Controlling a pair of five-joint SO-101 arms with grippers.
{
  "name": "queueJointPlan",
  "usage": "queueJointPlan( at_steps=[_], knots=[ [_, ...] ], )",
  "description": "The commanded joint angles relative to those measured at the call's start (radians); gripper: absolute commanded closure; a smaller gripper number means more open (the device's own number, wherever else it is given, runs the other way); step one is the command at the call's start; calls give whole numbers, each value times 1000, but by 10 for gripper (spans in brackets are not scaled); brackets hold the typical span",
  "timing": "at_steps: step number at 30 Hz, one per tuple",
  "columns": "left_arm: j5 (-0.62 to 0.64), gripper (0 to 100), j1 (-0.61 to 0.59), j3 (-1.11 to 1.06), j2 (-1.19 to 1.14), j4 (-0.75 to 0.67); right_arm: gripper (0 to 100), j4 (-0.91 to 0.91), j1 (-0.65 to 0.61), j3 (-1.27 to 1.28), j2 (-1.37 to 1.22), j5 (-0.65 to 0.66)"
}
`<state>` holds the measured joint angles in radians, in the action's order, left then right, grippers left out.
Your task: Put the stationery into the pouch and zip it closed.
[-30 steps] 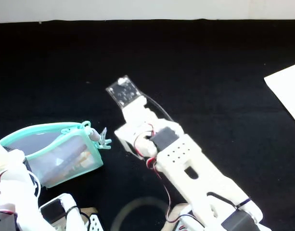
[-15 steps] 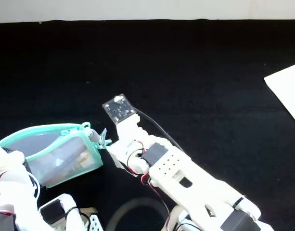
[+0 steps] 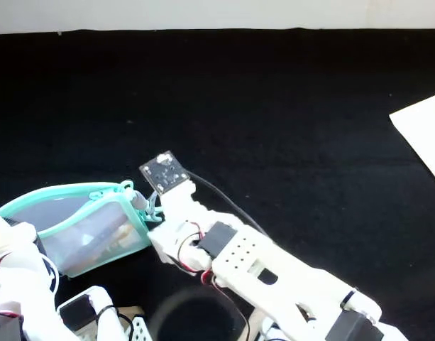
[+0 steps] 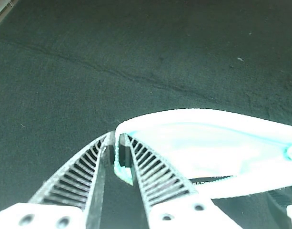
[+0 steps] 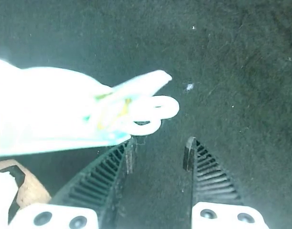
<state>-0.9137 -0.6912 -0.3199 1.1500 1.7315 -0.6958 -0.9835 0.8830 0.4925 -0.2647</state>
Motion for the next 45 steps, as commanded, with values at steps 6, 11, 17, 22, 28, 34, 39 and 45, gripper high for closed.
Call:
queueJointPlan(
  at_steps=[6,11,17,22,28,34,39,45],
  knots=[
    [6,993,-12,-54,-1,8,826,51,-2,-13,33,-2],
    [6,993,-12,-54,-1,8,826,119,33,-15,33,-2],
    [6,993,-8,-54,-1,8,826,171,84,-15,31,110],
    [8,993,-7,-54,-1,11,826,186,110,-15,24,190],
    [8,993,-10,-54,-1,14,826,236,104,-16,24,216],
    [8,993,-7,-54,-1,14,826,263,62,-59,22,215],
    [8,993,-7,-54,-1,14,827,259,81,-104,22,216],
    [9,993,-12,-54,-1,14,992,255,82,-105,22,216]
  ],
)
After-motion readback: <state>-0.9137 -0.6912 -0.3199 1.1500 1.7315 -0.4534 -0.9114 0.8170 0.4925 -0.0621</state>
